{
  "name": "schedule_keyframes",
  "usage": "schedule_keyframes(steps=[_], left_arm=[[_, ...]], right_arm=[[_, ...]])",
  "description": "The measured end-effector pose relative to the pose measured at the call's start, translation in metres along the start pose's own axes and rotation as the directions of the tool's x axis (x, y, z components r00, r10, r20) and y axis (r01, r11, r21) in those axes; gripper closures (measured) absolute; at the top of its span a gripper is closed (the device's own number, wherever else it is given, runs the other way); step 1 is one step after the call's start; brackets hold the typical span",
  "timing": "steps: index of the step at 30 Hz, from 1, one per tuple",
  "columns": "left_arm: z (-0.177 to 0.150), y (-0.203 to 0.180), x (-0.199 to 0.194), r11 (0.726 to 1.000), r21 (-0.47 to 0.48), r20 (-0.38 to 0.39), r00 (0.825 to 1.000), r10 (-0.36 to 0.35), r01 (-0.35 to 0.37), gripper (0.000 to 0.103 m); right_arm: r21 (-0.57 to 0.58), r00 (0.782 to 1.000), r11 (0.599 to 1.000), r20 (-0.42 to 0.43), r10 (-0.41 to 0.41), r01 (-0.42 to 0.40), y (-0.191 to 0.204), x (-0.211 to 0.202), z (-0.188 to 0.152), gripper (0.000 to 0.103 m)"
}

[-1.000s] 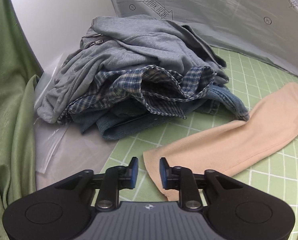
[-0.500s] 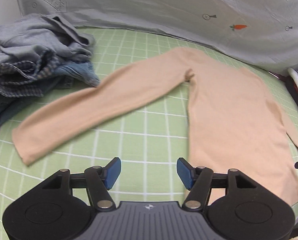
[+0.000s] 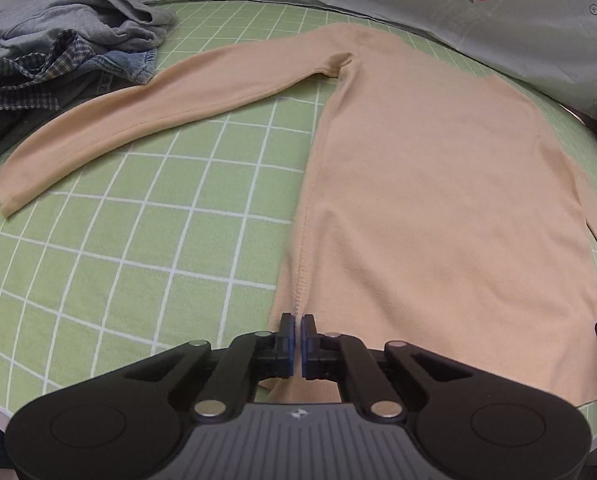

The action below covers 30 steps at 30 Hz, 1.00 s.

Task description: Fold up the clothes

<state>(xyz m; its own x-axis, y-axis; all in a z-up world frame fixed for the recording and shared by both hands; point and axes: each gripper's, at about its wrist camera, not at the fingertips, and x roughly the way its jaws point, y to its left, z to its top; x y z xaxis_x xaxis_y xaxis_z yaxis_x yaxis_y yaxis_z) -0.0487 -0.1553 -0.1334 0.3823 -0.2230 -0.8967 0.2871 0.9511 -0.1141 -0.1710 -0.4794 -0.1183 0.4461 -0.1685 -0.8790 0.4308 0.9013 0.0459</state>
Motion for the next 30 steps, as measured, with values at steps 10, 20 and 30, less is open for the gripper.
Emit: schedule_keyframes(steps=[10,20,30], left_arm=[[-0.012,-0.026,-0.007,0.997,-0.025,0.009,0.997,0.079,-0.079,0.099],[-0.015,-0.048,-0.006,0.990,-0.021,0.013,0.990,0.140,-0.140,0.099],[-0.015,-0.057,-0.004,0.980,-0.033,0.006,0.981,0.195,-0.194,0.099]], right_arm=[[0.201,0.981,0.971,0.122,-0.153,0.127,-0.097,-0.010,0.009,0.042],[0.253,0.950,0.928,0.080,-0.301,0.273,-0.191,0.014,0.008,0.016],[0.226,0.970,0.958,0.123,-0.210,0.179,-0.219,0.002,-0.002,0.090]])
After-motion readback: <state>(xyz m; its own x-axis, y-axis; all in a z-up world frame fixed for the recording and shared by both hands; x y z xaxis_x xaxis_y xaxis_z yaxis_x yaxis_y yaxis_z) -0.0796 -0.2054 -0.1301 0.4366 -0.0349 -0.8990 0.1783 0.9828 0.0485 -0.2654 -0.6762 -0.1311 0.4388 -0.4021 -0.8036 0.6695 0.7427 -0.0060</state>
